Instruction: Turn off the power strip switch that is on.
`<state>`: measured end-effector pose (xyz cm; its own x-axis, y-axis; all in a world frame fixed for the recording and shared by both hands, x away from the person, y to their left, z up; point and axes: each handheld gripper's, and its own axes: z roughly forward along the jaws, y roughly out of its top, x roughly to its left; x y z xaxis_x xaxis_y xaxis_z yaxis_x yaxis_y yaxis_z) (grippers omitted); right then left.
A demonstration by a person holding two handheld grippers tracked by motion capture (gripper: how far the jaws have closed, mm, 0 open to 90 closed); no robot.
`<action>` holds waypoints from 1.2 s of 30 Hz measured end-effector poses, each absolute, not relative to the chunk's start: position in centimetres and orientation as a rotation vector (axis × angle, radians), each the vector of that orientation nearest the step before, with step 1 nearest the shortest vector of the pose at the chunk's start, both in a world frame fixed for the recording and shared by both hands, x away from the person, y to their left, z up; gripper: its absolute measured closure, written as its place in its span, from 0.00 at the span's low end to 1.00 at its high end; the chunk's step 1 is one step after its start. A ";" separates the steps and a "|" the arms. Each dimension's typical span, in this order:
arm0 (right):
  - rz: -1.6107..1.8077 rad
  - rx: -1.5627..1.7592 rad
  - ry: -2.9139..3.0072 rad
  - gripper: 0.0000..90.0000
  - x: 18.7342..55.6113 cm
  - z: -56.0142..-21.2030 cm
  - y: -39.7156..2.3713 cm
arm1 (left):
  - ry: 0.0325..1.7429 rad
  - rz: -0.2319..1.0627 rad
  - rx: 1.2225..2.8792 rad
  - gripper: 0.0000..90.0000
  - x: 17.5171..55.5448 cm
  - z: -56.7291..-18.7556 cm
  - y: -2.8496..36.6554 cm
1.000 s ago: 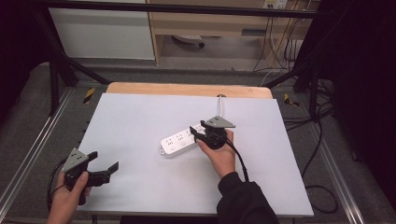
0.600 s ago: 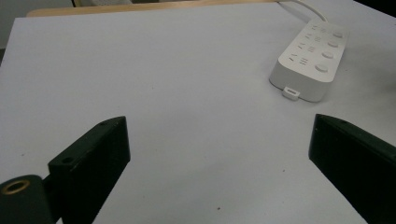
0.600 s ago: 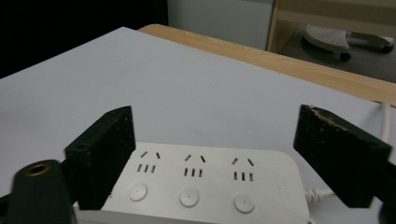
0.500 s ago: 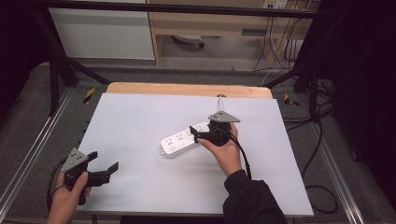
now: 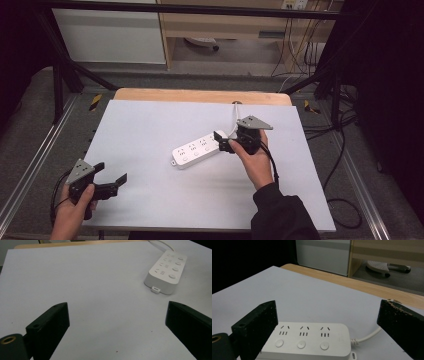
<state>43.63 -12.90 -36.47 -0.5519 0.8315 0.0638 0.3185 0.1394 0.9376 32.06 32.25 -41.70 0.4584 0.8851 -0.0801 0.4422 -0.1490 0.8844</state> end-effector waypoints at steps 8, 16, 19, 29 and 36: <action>1.397 1.077 1.910 0.05 42.8 -35.7 -14.9 | 1.138 0.592 1.769 0.06 32.1 -41.7 32.3; 1.408 1.084 1.891 0.07 42.0 -35.3 -17.1 | 1.139 0.589 1.769 0.06 32.1 -41.7 32.3; 1.406 1.082 1.888 0.07 41.6 -35.2 -17.8 | 1.142 0.589 1.770 0.06 32.1 -41.7 32.3; 1.399 1.084 1.887 0.06 39.7 -35.8 -20.1 | 1.141 0.591 1.771 0.06 32.1 -41.7 32.3; 1.407 1.127 1.858 0.06 37.9 -37.0 -22.4 | 1.141 0.595 1.771 0.06 32.0 -41.7 32.2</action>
